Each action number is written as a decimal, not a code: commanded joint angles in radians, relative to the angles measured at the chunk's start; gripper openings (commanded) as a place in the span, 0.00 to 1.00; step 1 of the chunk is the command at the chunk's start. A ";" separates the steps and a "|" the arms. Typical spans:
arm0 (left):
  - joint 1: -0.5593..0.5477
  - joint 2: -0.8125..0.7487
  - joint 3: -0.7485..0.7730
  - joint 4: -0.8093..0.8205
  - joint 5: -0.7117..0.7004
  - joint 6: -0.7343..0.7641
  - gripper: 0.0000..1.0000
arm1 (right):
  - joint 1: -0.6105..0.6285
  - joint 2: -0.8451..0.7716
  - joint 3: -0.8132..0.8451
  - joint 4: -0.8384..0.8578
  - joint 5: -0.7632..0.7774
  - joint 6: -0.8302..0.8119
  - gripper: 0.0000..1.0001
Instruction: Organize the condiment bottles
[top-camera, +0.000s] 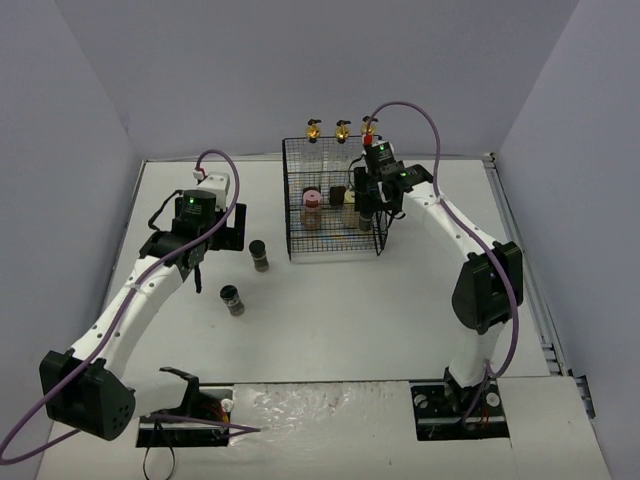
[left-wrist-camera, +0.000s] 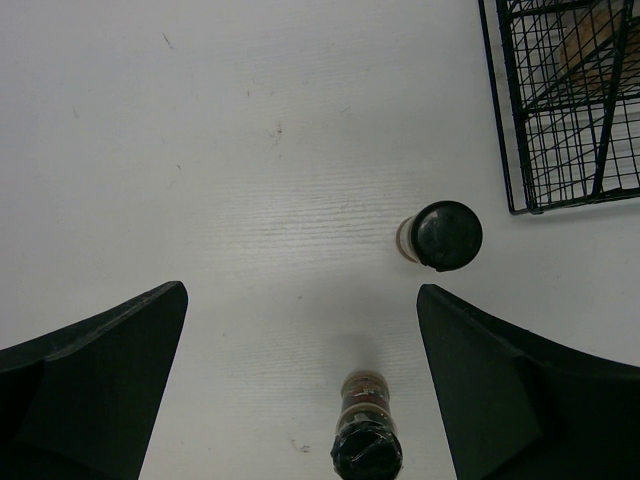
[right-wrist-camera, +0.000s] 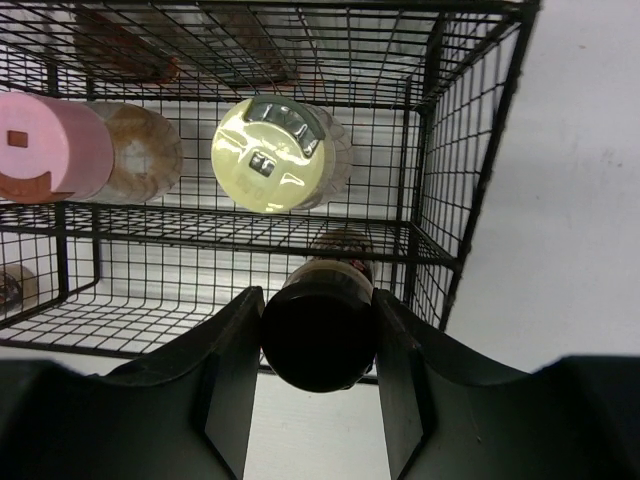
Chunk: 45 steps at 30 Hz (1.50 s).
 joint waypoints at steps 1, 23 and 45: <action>0.006 -0.007 0.058 0.034 -0.009 0.016 0.97 | 0.004 0.024 -0.005 0.101 -0.031 -0.015 0.00; 0.006 -0.014 0.060 0.030 -0.012 0.021 0.97 | 0.025 -0.051 -0.062 0.122 -0.062 -0.016 0.70; 0.006 -0.099 0.023 -0.080 0.073 -0.040 0.97 | 0.209 -0.212 -0.124 0.166 -0.062 -0.112 0.89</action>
